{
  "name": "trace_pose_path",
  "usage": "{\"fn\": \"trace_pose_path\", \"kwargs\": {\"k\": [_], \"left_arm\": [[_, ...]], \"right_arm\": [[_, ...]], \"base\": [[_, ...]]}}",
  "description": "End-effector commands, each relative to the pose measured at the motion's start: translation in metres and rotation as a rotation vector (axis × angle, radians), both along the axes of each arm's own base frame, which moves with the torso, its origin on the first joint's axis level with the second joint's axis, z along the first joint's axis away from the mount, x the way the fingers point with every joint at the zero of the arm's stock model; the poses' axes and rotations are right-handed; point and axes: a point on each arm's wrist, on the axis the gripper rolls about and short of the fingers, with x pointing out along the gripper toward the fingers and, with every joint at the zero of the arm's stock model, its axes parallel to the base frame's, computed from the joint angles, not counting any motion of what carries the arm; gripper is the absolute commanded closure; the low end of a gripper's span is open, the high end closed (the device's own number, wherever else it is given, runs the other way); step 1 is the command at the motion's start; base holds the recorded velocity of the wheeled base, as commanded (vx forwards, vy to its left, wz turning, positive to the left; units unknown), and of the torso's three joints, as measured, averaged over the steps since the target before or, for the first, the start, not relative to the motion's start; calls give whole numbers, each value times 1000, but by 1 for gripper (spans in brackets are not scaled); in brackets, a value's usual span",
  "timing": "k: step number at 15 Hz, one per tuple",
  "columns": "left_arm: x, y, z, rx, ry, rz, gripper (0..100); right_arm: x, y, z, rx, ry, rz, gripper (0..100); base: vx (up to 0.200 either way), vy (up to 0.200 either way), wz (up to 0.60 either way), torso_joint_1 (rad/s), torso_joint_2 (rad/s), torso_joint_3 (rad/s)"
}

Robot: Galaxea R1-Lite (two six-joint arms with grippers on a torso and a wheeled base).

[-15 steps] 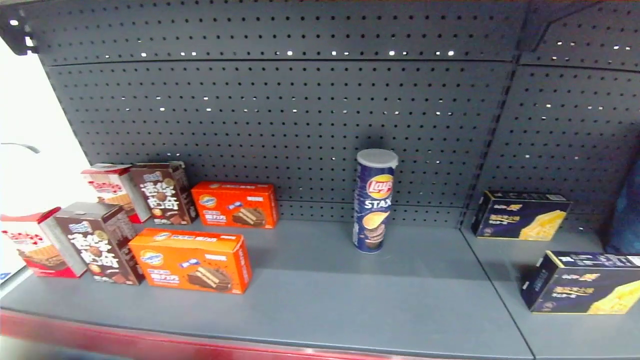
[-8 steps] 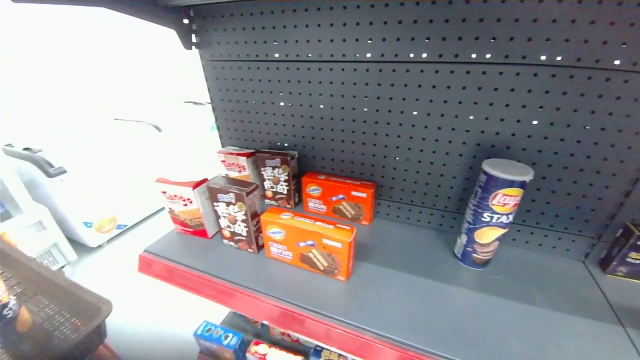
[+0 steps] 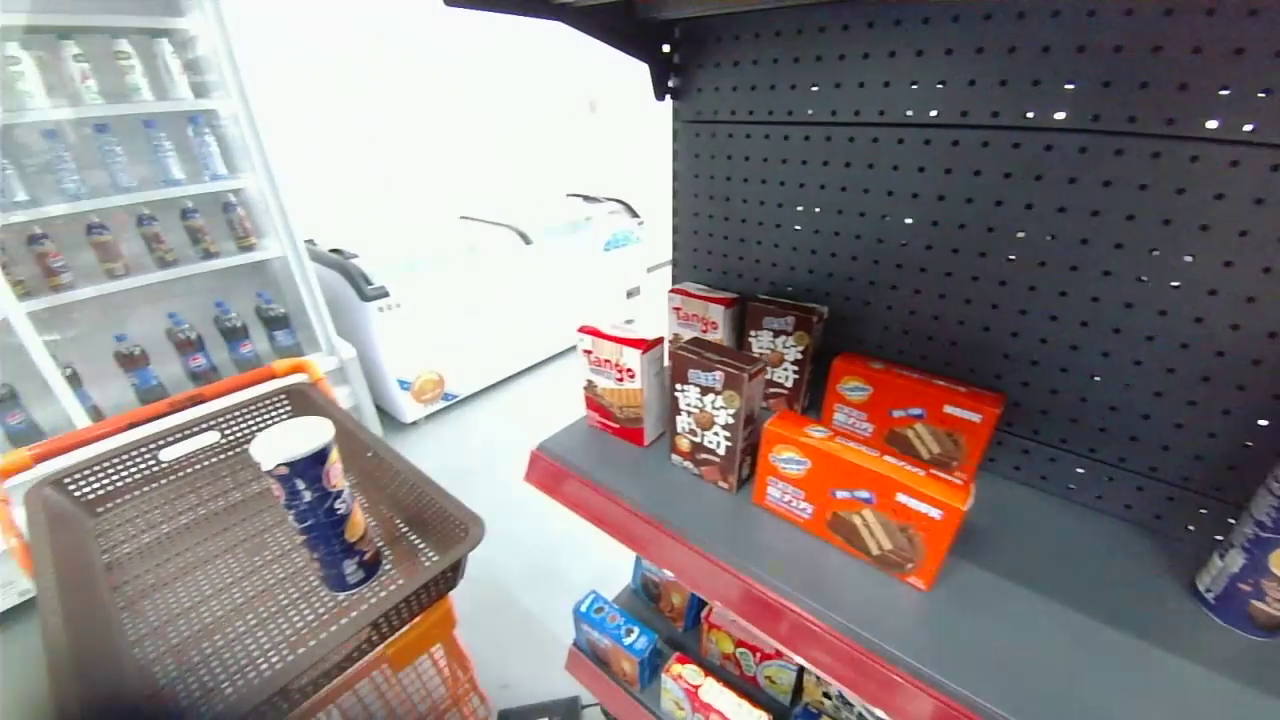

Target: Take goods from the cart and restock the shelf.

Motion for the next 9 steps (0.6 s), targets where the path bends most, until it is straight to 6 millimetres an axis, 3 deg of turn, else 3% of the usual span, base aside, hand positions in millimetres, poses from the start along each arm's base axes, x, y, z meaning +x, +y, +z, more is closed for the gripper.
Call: {"fn": "trace_pose_path", "kwargs": {"k": [1,4,9], "left_arm": [[0,0,0,0,-1,0,0],[0,0,0,0,-1,2,0],[0,0,0,0,-1,22,0]], "right_arm": [[0,0,0,0,-1,1,0],[0,0,0,-2,-1,-1,0],[0,0,0,-2,-1,-1,0]], "base": [[0,0,600,2,-2,2],[0,0,600,5,2,5],[0,0,0,0,0,0]]}}
